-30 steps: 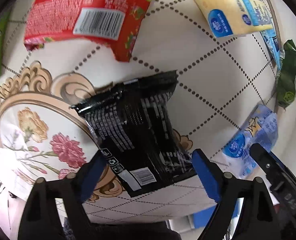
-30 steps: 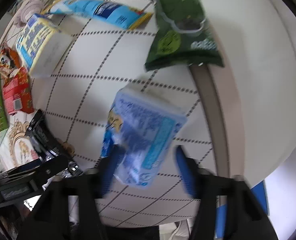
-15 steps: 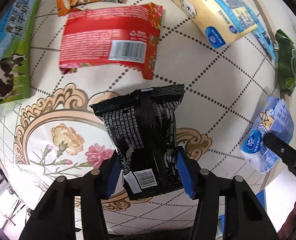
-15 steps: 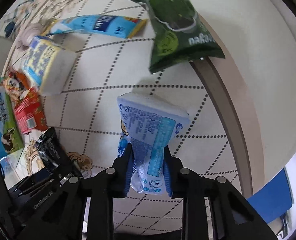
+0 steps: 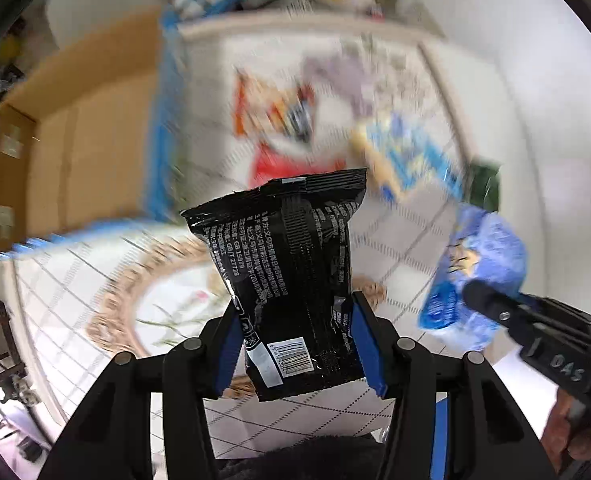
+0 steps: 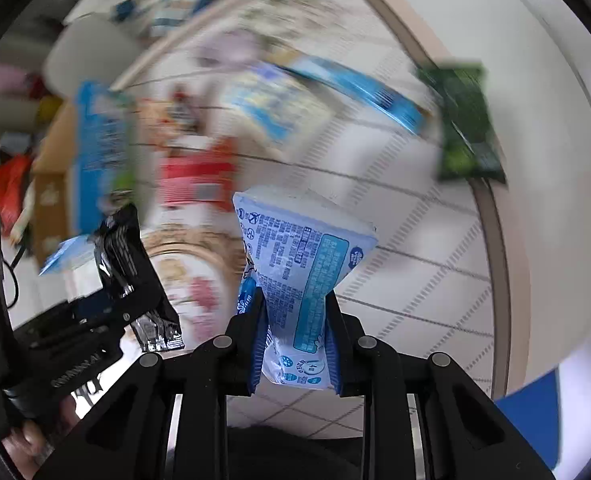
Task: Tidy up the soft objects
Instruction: 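Carry both packs into the box and open both tools to release them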
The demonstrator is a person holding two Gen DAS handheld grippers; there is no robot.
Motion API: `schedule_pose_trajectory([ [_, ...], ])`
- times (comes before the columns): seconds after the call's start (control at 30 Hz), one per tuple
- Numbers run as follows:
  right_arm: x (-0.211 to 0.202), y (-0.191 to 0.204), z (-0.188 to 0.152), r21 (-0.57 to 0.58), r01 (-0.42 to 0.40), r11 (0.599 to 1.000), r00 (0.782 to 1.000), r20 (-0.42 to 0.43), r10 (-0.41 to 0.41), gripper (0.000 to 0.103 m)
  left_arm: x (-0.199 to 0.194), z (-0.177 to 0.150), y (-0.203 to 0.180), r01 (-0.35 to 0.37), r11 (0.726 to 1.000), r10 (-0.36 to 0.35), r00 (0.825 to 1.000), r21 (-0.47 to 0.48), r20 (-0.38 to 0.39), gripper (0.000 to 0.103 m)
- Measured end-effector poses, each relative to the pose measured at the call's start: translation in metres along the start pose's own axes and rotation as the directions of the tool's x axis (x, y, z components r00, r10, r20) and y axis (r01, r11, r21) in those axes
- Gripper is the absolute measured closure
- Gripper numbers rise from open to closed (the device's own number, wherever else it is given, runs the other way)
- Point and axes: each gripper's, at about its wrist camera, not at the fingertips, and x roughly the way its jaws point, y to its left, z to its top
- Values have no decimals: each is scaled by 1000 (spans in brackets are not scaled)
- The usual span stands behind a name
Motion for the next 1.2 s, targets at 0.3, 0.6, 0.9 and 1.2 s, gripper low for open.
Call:
schedule_pose_trajectory([
  [0.3,-45,163,46,-271,-75,960,994,59,95,76,-87,56,122,-37,997,46,991,-68,127,55],
  [0.6,25,306,108,-360,-48,932,998,14,57,76,-40,109,226,-115,991,118,992,-67,42,55],
  [0.9,133,353,155,-364,-15,931,996,-85,-17,76,29,153,280,-75,996,71,994,-41,-88,55],
  [1.2,194,364,189,-375,21,927,989,-127,-73,68,70,176,291,-77,997,75,986,-8,-146,52],
])
